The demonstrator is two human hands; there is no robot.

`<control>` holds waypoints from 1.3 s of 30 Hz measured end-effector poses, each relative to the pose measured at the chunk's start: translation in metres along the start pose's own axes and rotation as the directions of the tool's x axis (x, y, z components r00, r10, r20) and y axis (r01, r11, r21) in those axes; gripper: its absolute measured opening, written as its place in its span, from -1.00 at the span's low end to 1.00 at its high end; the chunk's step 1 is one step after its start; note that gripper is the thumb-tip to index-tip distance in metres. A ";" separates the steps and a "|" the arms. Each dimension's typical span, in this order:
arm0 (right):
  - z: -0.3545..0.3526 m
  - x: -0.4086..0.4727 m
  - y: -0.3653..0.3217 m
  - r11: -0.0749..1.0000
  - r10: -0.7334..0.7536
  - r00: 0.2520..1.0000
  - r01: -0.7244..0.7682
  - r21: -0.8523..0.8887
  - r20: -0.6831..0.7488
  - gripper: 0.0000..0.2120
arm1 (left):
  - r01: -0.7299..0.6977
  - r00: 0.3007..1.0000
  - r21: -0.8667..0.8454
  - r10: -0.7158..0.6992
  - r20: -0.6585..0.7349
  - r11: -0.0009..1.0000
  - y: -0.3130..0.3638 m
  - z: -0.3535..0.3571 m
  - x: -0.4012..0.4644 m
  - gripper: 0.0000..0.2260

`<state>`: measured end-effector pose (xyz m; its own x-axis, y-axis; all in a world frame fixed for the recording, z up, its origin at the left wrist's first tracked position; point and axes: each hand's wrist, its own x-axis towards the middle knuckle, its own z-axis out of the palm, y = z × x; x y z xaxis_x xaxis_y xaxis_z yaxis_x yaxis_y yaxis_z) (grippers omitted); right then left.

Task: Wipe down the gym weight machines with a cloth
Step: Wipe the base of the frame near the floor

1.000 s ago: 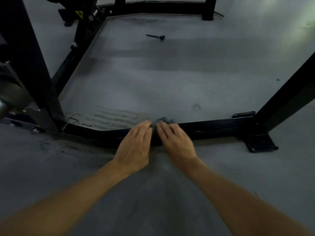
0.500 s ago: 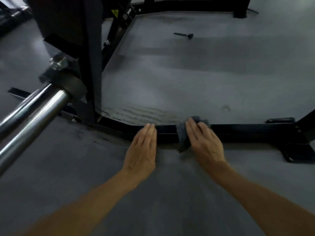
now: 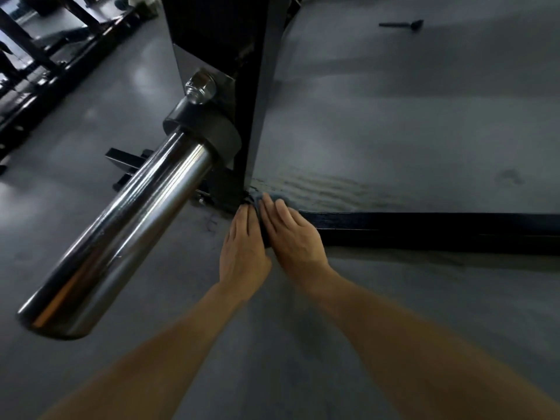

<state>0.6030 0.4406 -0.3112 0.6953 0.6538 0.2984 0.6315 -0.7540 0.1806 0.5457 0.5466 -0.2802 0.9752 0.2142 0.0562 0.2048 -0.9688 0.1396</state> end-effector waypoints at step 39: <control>-0.027 -0.334 0.367 0.209 0.948 0.228 -0.972 0.106 0.222 -0.68 | -0.880 0.475 0.133 0.831 0.290 0.456 0.404 0.045 0.008 -0.15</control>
<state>0.5930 -0.0559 -0.3190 0.8332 -0.5521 0.0316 -0.5079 -0.7865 -0.3515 0.6400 0.1514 -0.2678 0.6578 -0.7393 -0.1438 -0.7531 -0.6473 -0.1175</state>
